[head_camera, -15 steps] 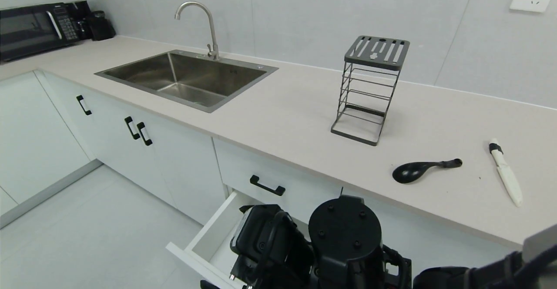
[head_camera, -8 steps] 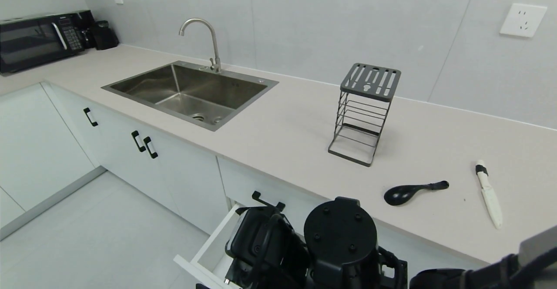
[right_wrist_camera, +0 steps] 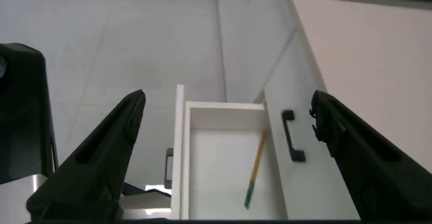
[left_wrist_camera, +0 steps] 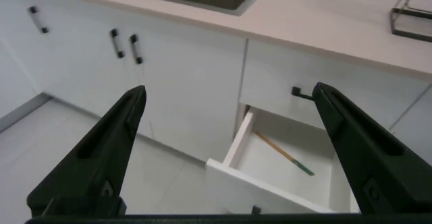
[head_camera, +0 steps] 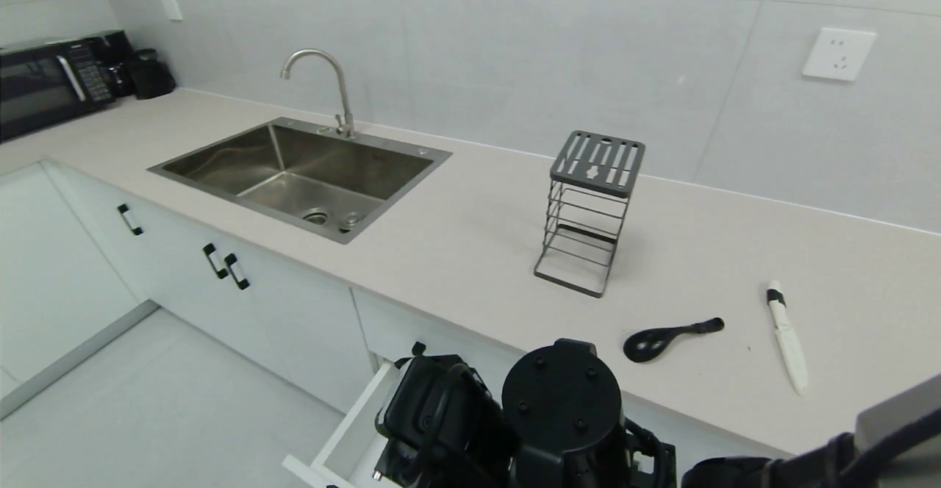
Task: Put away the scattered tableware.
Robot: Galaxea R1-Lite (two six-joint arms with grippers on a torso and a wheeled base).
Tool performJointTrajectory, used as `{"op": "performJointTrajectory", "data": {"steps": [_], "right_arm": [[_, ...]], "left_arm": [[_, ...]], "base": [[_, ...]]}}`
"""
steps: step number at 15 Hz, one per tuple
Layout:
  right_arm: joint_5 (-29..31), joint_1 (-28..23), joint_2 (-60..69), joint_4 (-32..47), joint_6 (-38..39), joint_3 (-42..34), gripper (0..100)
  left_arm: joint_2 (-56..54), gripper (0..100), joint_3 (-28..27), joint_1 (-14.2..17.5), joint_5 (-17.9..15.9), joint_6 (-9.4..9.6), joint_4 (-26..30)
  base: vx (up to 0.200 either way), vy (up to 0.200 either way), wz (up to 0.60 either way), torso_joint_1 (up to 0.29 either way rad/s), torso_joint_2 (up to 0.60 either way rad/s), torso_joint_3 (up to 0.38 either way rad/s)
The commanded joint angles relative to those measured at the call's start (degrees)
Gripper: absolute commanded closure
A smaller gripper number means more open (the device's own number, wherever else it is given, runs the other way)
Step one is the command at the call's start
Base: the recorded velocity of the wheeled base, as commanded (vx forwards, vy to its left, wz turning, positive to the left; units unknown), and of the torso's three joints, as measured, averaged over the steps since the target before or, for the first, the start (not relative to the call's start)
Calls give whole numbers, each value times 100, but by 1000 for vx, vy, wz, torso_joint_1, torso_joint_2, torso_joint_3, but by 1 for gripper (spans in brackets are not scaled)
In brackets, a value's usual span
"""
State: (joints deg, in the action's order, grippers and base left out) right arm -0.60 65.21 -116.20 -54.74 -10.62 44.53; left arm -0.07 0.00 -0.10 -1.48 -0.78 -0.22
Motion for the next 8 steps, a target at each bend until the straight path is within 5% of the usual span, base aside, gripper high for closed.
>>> {"op": "performJointTrajectory", "data": {"steps": [1,6,8], "right_arm": [[-2,1,-25,-2,7,-32,0],[16,1,265,7,-2,-191,0],[16,-298,827,-2,-37,-867,0]], "left_arm": [[7,0,0,1,-2,-1,-4],[7,0,0,1,-2,-1,-4],[7,0,0,10,-2,-1,-4]], "base": [[0,0,-600,32,2,-17],[0,0,-120,2,0,0],[0,0,0,0,0,0]]}}
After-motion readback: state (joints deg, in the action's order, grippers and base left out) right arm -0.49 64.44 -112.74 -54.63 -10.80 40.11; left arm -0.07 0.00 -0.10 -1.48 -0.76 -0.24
